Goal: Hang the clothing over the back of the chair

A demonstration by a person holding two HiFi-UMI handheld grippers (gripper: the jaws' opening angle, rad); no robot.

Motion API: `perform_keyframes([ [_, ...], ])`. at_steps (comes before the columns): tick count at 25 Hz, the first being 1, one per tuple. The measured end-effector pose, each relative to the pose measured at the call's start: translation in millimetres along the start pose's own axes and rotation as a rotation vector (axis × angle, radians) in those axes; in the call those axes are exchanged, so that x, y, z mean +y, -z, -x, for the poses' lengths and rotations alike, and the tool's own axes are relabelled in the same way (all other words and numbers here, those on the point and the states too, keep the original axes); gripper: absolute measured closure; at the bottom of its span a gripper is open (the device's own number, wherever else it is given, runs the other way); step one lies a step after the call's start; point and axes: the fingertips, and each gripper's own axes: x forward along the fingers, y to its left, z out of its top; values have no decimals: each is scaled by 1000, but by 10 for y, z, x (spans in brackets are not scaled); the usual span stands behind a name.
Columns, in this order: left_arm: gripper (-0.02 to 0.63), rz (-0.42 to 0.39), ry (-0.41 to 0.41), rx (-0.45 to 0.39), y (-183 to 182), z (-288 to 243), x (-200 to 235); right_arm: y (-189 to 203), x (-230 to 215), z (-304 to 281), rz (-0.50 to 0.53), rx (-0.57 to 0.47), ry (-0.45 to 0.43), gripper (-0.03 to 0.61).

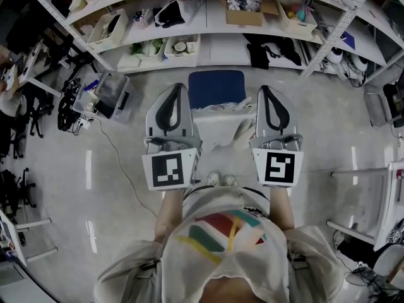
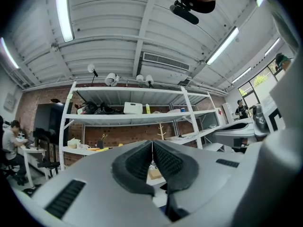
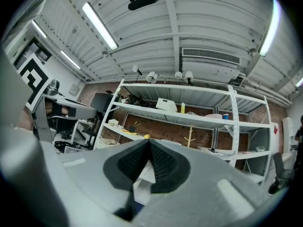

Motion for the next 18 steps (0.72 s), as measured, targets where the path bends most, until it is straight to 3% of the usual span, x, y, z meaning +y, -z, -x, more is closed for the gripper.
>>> perform_keyframes([
  [18, 597, -26, -16, 45, 105, -7, 22, 58, -10, -40, 0, 16, -4, 572],
])
